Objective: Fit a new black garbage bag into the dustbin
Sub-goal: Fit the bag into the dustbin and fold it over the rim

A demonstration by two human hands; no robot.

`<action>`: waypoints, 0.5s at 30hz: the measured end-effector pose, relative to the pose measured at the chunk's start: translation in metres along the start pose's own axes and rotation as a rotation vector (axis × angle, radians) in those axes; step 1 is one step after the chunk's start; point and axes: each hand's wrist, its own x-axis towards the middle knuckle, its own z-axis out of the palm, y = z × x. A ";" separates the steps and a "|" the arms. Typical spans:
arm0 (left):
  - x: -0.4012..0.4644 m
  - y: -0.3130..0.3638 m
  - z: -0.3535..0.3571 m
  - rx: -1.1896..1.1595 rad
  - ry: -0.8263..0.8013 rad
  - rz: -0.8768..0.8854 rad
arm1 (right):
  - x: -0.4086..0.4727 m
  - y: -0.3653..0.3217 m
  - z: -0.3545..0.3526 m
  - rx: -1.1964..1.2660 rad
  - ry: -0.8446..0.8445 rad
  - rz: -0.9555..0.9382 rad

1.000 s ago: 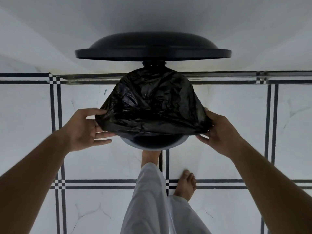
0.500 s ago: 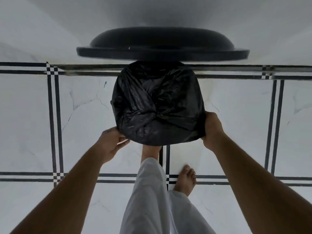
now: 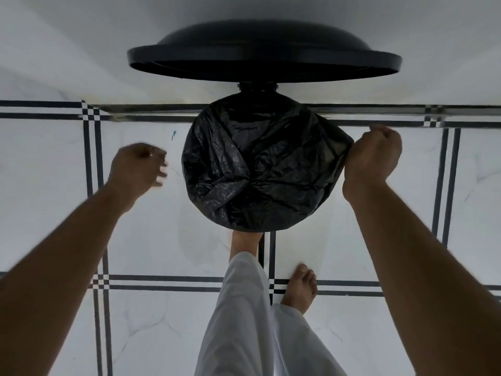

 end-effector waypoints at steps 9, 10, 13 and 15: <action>0.017 0.078 0.046 -0.334 -0.274 -0.152 | -0.015 0.005 0.033 -0.446 -0.571 -0.128; 0.020 0.076 0.047 -0.321 -0.291 -0.152 | -0.010 0.003 0.035 -0.455 -0.564 -0.078; 0.018 0.073 0.041 -0.252 -0.260 -0.071 | -0.004 -0.005 0.037 -0.454 -0.526 -0.020; 0.012 0.070 0.038 -0.281 -0.189 -0.001 | -0.004 -0.006 0.034 -0.440 -0.502 -0.092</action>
